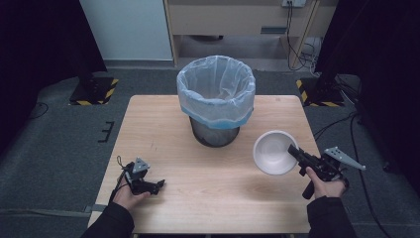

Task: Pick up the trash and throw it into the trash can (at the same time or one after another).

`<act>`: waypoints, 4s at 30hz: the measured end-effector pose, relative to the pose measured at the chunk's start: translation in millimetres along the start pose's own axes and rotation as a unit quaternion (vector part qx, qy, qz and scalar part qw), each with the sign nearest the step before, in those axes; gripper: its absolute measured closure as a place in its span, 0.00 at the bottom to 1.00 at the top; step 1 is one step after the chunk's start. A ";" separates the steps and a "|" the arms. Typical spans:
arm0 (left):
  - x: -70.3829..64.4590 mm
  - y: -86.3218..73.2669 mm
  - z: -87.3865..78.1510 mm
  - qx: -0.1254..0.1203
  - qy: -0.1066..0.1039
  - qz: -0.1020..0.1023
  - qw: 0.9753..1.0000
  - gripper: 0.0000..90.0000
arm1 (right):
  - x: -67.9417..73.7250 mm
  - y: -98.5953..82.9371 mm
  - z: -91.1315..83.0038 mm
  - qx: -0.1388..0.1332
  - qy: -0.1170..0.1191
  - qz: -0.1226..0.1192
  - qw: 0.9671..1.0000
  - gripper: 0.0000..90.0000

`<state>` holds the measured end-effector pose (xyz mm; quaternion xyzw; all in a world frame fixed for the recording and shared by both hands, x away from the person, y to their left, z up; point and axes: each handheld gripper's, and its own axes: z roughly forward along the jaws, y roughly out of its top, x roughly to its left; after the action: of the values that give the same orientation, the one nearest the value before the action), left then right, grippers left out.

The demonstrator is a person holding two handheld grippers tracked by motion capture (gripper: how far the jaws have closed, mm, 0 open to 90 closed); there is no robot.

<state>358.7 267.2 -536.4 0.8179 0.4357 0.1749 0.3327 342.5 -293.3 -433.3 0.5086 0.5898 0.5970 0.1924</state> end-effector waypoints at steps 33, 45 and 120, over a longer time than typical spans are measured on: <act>0.0 0.0 0.0 0.000 0.000 0.000 1.000 0.00 | 52.2 106.5 32.3 -0.185 0.010 -0.019 0.983 0.93; 0.0 0.0 0.0 0.000 0.000 0.000 1.000 0.00 | 74.4 140.7 65.4 -0.200 0.001 -0.044 0.979 0.93; -0.1 0.1 0.1 0.000 -0.001 0.002 1.000 0.00 | -18.7 -52.5 48.5 0.222 -0.039 -0.131 0.965 0.22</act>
<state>358.7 267.0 -536.4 0.8186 0.4341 0.1749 0.3330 371.2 -272.1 -498.0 0.4793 0.7616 0.4000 0.1740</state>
